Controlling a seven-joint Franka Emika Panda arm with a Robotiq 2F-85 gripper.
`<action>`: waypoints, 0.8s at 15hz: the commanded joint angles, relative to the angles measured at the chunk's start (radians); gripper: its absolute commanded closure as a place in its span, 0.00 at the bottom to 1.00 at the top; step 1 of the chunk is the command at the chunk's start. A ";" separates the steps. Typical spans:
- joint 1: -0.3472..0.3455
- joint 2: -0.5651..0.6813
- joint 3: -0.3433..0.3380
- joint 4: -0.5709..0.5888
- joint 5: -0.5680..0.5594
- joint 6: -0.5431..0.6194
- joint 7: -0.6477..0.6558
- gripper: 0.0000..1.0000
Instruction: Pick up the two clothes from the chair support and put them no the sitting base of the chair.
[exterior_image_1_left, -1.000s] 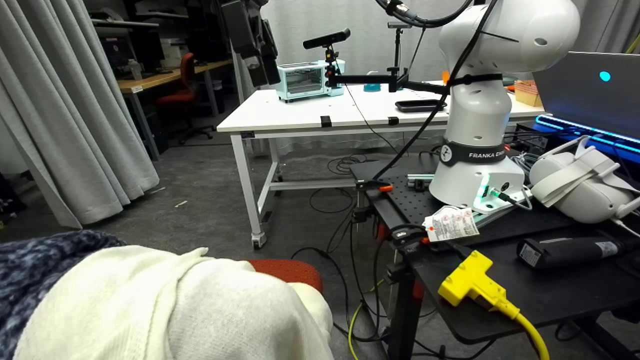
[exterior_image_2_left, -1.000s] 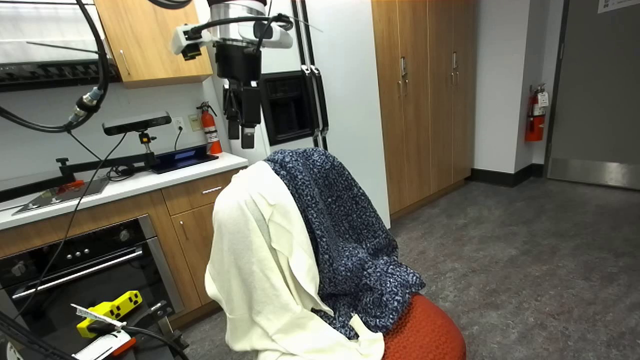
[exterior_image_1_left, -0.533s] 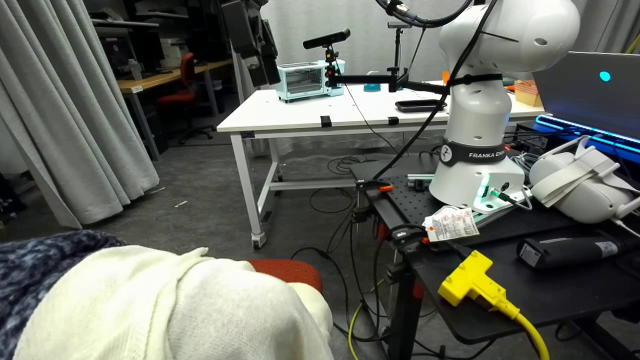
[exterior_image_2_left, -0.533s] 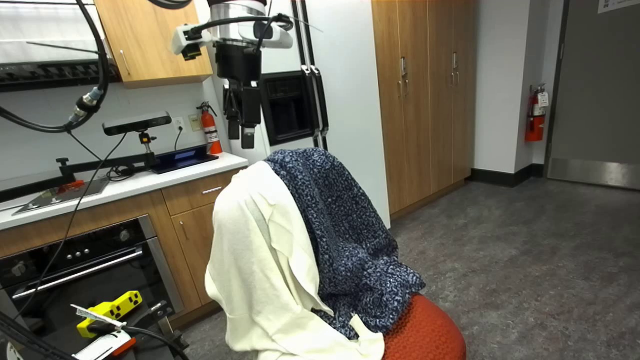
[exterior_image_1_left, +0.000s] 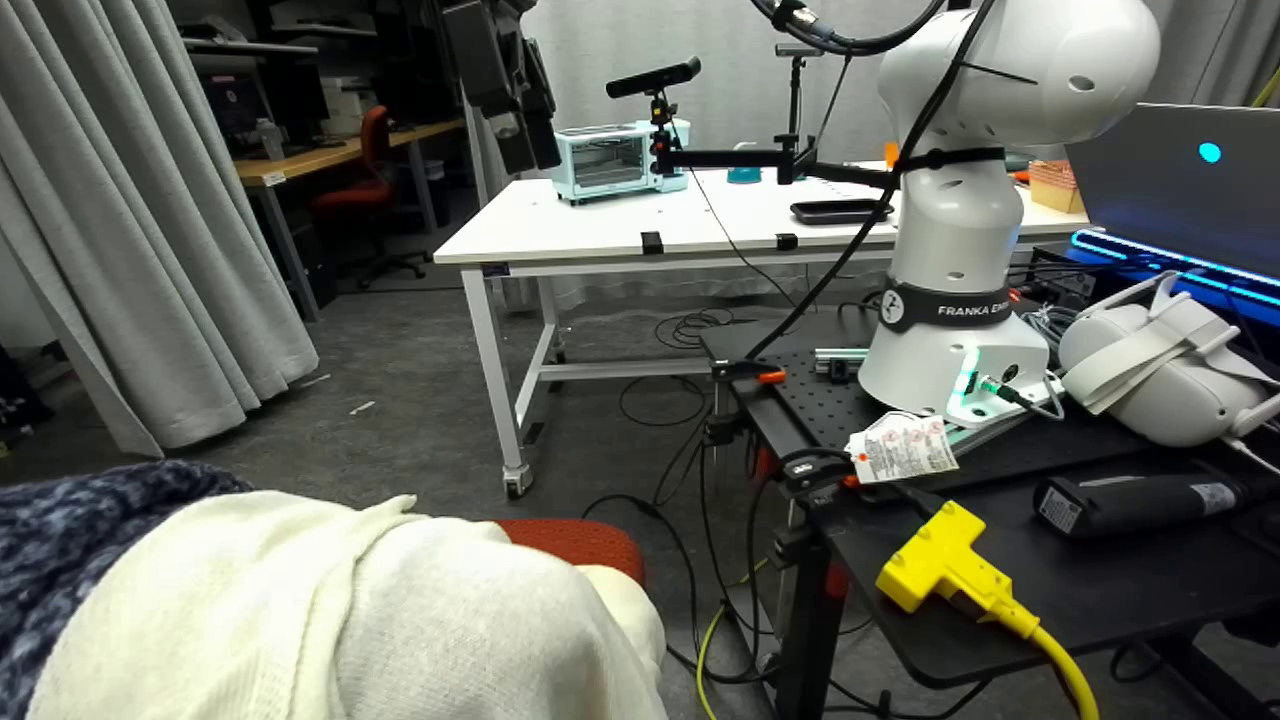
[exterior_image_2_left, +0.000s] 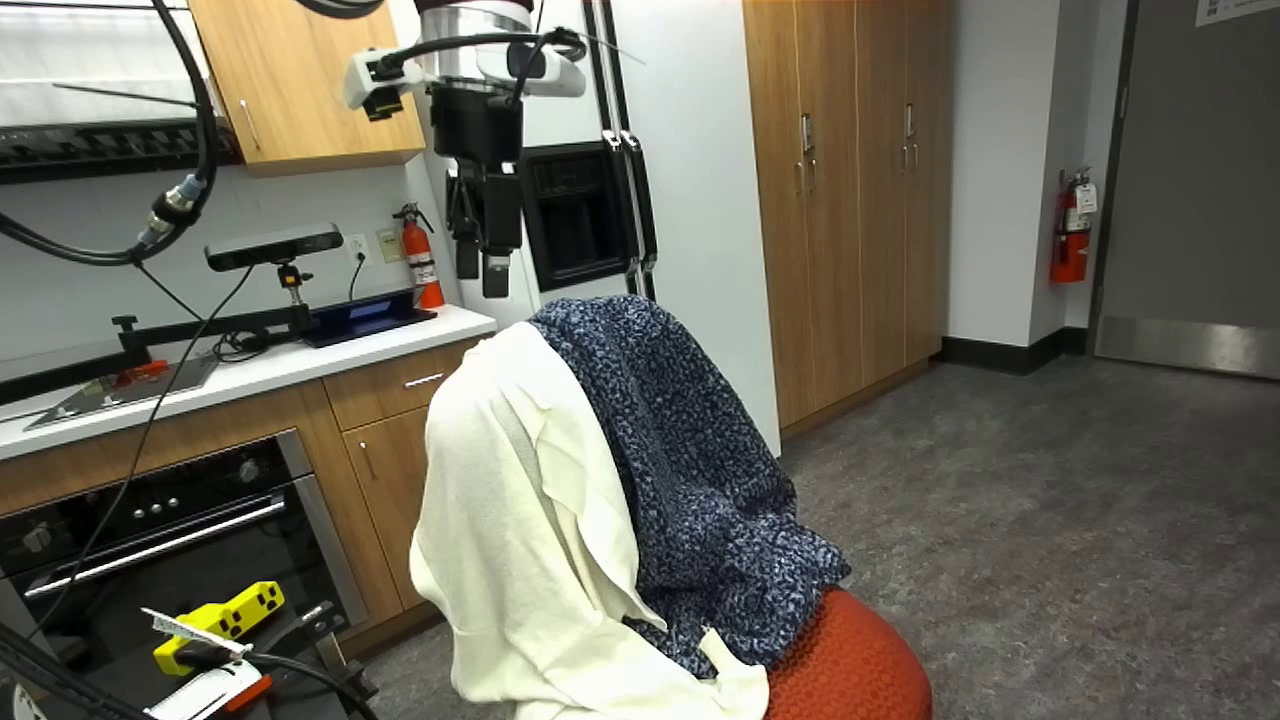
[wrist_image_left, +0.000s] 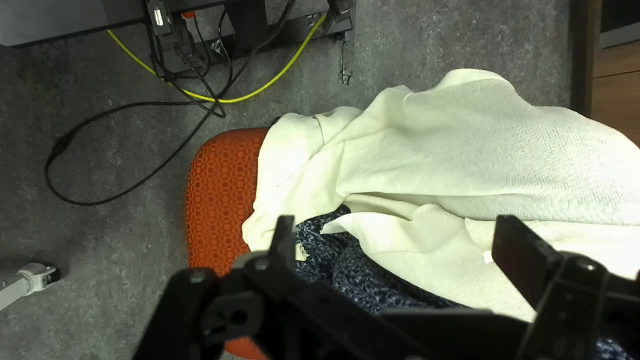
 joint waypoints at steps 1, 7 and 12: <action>-0.009 0.003 0.009 0.003 -0.005 -0.003 -0.019 0.00; -0.004 0.017 0.006 0.014 -0.069 -0.008 -0.142 0.00; 0.067 0.111 0.076 0.163 -0.065 -0.069 -0.203 0.00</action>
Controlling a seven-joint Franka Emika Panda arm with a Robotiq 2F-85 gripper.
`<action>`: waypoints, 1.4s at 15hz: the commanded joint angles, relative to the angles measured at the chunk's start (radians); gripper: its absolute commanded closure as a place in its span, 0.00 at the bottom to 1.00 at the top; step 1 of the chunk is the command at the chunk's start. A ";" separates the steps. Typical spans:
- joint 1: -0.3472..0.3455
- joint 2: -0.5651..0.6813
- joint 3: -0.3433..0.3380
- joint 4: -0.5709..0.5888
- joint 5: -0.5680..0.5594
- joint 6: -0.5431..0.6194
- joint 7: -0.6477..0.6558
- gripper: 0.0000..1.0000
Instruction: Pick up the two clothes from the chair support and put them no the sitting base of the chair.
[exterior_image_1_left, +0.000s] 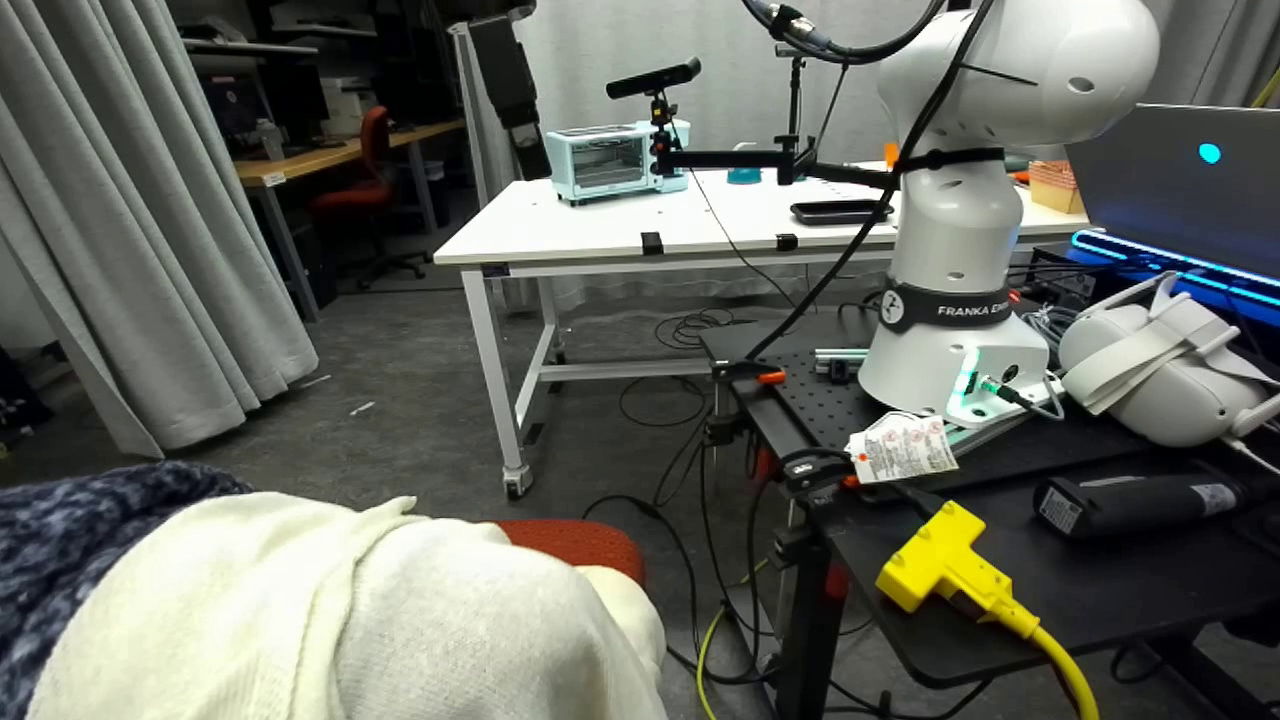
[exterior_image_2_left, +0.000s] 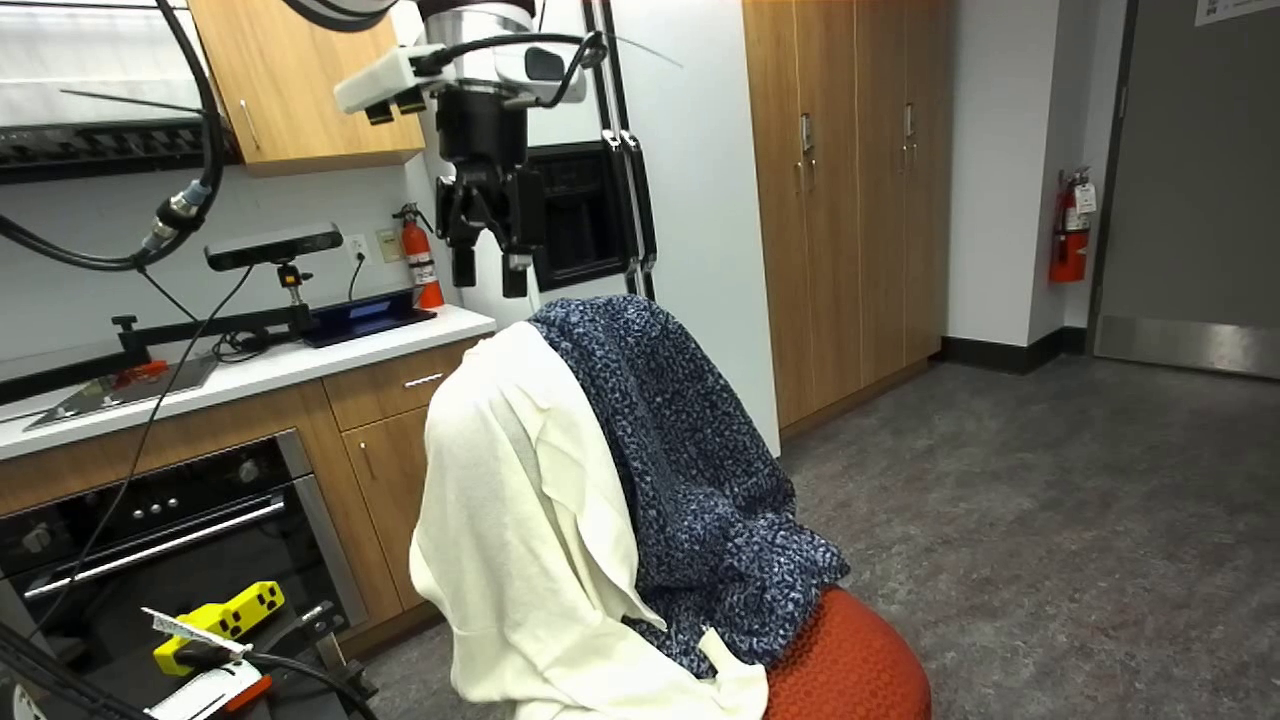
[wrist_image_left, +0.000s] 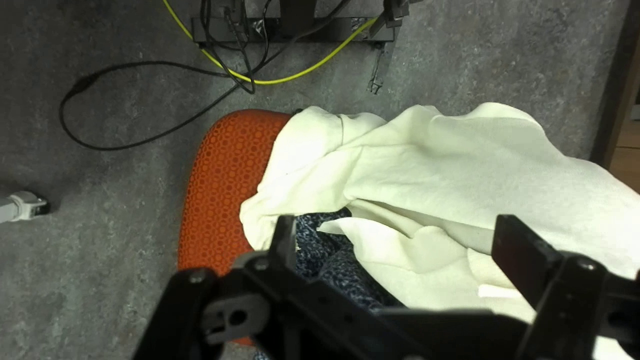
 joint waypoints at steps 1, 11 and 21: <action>0.074 0.114 0.080 0.188 0.007 -0.068 -0.010 0.00; 0.127 0.184 0.156 0.282 0.002 -0.039 0.023 0.00; 0.158 0.307 0.194 0.281 0.010 0.052 0.005 0.00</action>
